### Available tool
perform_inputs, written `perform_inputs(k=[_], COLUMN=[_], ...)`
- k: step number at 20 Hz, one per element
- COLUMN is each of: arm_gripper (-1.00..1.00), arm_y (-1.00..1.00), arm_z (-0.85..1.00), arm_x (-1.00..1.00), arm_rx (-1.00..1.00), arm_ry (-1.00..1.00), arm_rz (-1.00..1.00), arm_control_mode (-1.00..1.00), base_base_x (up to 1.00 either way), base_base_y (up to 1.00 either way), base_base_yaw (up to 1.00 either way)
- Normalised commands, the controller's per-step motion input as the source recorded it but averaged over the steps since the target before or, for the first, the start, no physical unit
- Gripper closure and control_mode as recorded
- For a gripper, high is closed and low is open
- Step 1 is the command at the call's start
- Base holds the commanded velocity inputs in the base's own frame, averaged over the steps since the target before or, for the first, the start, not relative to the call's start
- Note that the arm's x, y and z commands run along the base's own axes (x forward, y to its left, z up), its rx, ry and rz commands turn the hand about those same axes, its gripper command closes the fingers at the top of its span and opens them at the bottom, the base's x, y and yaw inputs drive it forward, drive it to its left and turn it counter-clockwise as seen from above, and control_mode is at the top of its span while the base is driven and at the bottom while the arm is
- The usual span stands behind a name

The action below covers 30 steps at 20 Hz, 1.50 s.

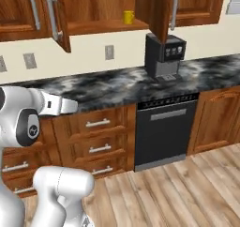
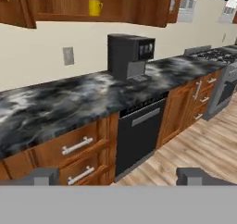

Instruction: Open the cabinet directly in front. Then move the beer and the mug to the dining counter with the candle on it.

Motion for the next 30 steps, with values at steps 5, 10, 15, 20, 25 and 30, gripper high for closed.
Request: perform_inputs(k=[5, 10, 15, 20, 25, 30], arm_gripper=[-1.00, -1.00, -1.00, -1.00, -1.00, -1.00], arm_y=[0.00, 0.00, 0.00, 0.00, 0.00, 0.00], arm_z=[0.00, 0.00, 0.00, 0.00, 0.00, 0.00], arm_x=[0.00, 0.00, 0.00, 0.00, 0.00, 0.00], arm_rx=[0.00, 0.00, 0.00, 0.00, 0.00, 0.00], arm_ry=[0.00, 0.00, 0.00, 0.00, 0.00, 0.00], arm_rz=[0.00, 0.00, 0.00, 0.00, 0.00, 0.00], arm_control_mode=[1.00, 1.00, 1.00, 1.00, 1.00, 1.00], base_base_x=[0.00, -0.24, -0.23, -0.24, -0.21, 0.20], base_base_y=[-0.16, -0.42, -0.23, 0.31, 1.00, 0.91], base_base_yaw=[-0.97, -0.79, -0.40, -0.04, -0.19, -0.23])
